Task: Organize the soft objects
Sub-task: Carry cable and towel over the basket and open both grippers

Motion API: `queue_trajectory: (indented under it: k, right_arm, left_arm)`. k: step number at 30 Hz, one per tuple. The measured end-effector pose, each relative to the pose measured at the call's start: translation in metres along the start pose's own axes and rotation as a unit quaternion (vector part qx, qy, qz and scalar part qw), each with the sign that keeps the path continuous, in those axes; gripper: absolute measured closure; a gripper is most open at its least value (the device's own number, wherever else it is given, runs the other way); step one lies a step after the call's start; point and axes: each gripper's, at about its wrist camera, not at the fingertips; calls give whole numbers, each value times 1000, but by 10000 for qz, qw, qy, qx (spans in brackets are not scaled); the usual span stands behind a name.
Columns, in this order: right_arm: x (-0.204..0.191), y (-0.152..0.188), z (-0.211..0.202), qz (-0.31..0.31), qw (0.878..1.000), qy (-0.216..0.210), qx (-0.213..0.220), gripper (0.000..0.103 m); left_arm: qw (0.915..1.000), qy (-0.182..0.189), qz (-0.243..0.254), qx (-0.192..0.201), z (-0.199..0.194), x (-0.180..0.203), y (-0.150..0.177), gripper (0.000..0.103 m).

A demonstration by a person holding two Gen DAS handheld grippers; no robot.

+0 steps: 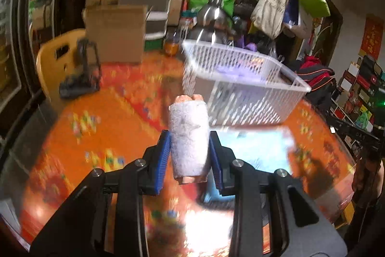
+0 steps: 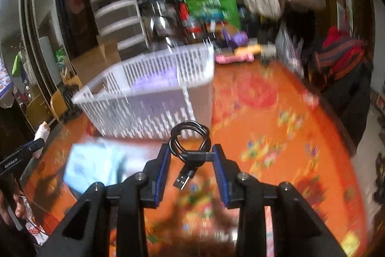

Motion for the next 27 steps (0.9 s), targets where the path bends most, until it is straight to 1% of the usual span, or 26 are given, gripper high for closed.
queue_trajectory:
  k: [2,4,6,8,9,10,12,14,16,19,21,23,27]
  right_arm:
    - [-9,-27,-7,-124,9997,-91,168,69]
    - [-14,-46,-7,-211,9994,-148,236,69]
    - [-21,-69,-2,-275,9990,-212,271,69]
    - [-29,-92,14,-340,9989,-241,231,69]
    - [-32,-98,19,-376,9988,-219,216,69]
    - [-36,-108,32,-486,9986,-100,166,69]
    - [-38,-119,51,-503,9987,-49,31,69]
    - [-36,-129,77,-492,9986,-29,-171,69]
    - [-36,-134,102,-585,9975,177,-358,69]
    - [-29,-135,132,-492,9964,247,-645,69]
    - [-27,-136,143,-486,9957,262,-744,69]
    - [-27,-138,152,-507,9954,268,-769,69]
    - [-29,-135,170,-689,9921,394,-966,69]
  left_arm:
    - [9999,58,137,76,0,13,-26,74]
    - [9996,125,232,114,5,22,-48,74]
    - [9995,178,253,46,20,32,-75,74]
    - [9994,224,244,-66,36,41,-96,74]
    - [9993,202,267,-143,47,45,-106,74]
    - [9993,201,239,-200,57,47,-114,74]
    - [9988,116,267,-385,85,54,-131,74]
    - [9981,109,214,-565,112,59,-142,74]
    - [9965,67,268,-789,140,63,-150,74]
    - [9945,48,307,-999,169,66,-153,74]
    - [9923,89,278,-1200,189,67,-150,74]
    - [9904,30,266,-1355,206,67,-146,74]
    - [9871,-69,171,-1591,231,62,-138,74]
Point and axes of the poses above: each gripper's, at about its wrist camera, not at the fingertips, and z roughly the way its jaws point, x to its right, y to its underside, and after that the axes turned 5 degrees about x, right-handed
